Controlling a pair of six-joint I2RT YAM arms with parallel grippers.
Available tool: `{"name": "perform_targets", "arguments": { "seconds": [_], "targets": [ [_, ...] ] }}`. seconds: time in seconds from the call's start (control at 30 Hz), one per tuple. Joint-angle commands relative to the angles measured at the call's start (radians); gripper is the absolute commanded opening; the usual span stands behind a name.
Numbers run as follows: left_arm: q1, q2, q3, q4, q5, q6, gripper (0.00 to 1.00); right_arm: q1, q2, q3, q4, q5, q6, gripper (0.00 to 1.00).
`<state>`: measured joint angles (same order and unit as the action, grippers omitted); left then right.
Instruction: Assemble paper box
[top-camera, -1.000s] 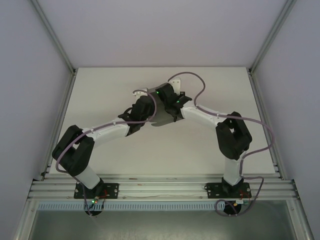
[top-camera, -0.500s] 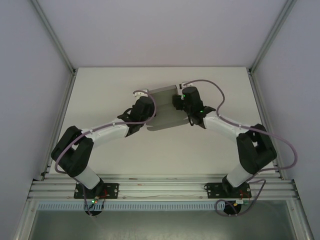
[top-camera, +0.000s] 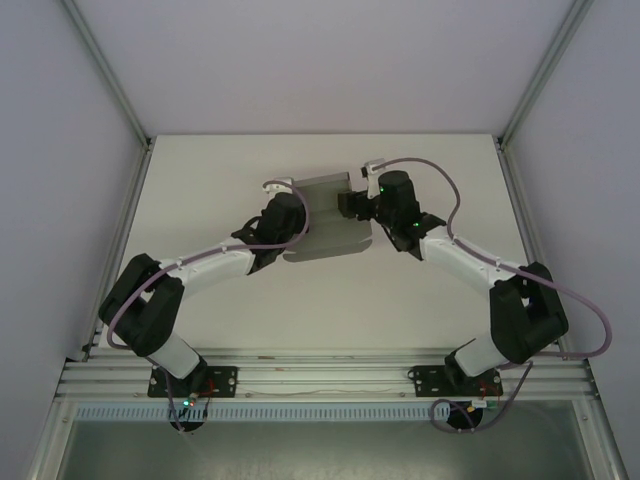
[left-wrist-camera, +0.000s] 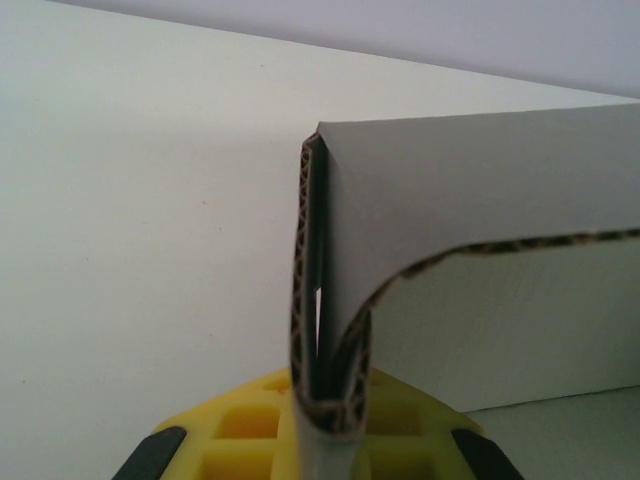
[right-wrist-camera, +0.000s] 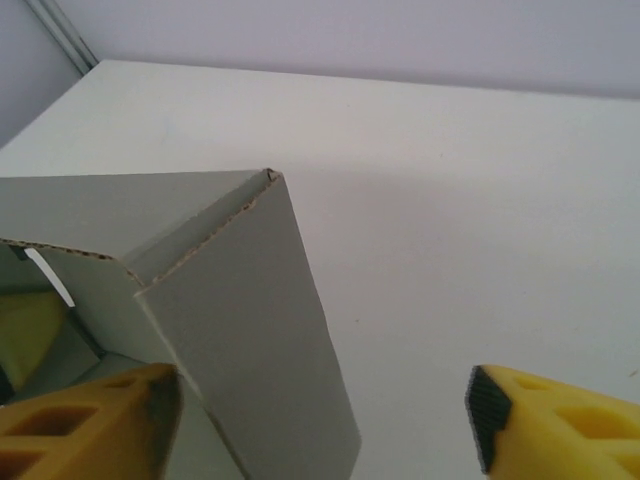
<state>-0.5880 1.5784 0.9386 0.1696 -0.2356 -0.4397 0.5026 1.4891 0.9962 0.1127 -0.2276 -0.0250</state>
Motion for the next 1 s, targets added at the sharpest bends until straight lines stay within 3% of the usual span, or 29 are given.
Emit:
{"name": "perform_targets", "arguments": {
  "seconds": [0.0, 0.2, 0.27, 0.37, 0.43, 0.5, 0.57, 0.63, 0.77, 0.97],
  "targets": [
    [0.007, -0.030, -0.005, 0.010, 0.001, 0.035, 0.00, -0.006, -0.038, 0.004, -0.023, -0.015, -0.009, 1.00],
    [0.023, -0.025, 0.036, -0.055, 0.030, 0.166, 0.00, -0.007, -0.202, -0.098, 0.084, 0.106, 0.127, 1.00],
    [0.037, -0.020, 0.072, -0.103, 0.119, 0.240, 0.00, -0.006, -0.284, -0.136, 0.068, 0.157, 0.146, 1.00],
    [0.061, -0.012, 0.120, -0.170, 0.297, 0.387, 0.00, -0.011, -0.385, -0.139, -0.106, 0.318, 0.217, 1.00],
    [0.066, 0.002, 0.172, -0.279, 0.477, 0.572, 0.00, -0.023, -0.437, -0.119, -0.279, 0.401, 0.276, 1.00],
    [0.060, 0.036, 0.266, -0.509, 0.613, 0.796, 0.00, -0.036, -0.485, -0.129, -0.383, 0.414, 0.286, 1.00],
    [0.047, 0.076, 0.345, -0.706, 0.656, 0.960, 0.00, -0.045, -0.531, -0.155, -0.439, 0.412, 0.290, 1.00],
    [0.032, 0.130, 0.423, -0.857, 0.603, 1.048, 0.00, -0.056, -0.569, -0.175, -0.490, 0.403, 0.287, 1.00],
    [0.003, 0.260, 0.559, -1.037, 0.487, 1.080, 0.00, -0.069, -0.605, -0.202, -0.542, 0.410, 0.296, 1.00],
    [-0.055, 0.438, 0.655, -1.062, 0.253, 1.063, 0.00, -0.084, -0.572, -0.203, -0.564, 0.394, 0.286, 1.00]
  ]
}}
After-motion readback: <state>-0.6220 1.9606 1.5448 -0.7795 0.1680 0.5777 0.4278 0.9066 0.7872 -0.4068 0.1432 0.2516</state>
